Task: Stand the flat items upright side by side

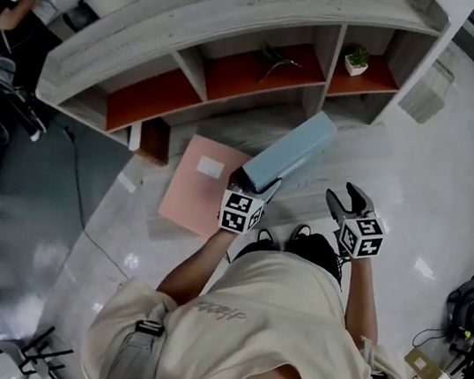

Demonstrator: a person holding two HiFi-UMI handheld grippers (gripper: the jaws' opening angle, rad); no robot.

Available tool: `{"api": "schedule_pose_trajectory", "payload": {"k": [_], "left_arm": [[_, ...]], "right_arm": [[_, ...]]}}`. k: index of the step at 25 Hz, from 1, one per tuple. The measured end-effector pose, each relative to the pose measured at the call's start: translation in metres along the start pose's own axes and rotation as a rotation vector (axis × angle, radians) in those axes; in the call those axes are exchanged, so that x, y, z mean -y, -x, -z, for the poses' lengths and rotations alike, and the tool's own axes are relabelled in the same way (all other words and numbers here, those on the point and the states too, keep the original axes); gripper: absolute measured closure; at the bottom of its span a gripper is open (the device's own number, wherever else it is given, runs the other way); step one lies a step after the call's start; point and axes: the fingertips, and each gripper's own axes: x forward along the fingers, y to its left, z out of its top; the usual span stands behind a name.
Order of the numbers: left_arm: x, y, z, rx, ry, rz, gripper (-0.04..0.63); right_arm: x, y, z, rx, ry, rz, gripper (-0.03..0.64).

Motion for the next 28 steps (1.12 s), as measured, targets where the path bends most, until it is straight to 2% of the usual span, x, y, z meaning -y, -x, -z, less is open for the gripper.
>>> {"api": "schedule_pose_trajectory", "payload": {"k": [4,11,17,21,28], "left_arm": [[-0.006,0.0,-0.001,0.01,0.048,-0.1,0.232],[-0.006,0.001,-0.001,0.025,0.125,-0.271,0.233],[-0.002,-0.004,-0.01,0.097,0.149,-0.44,0.236],[0.001,-0.008,-0.01,0.108,0.171,-0.517,0.238],[-0.001,-0.026,-0.019,0.092,0.238,-0.603,0.238]], "right_arm": [[0.007,-0.004,-0.001,0.002,0.011,-0.017,0.367],[0.029,-0.021,-0.011,-0.026,0.043,-0.136,0.367],[0.061,-0.035,-0.011,-0.06,0.131,-0.248,0.37],[0.066,-0.046,-0.006,-0.077,0.177,-0.328,0.37],[0.073,-0.059,-0.001,-0.101,0.143,-0.397,0.371]]}}
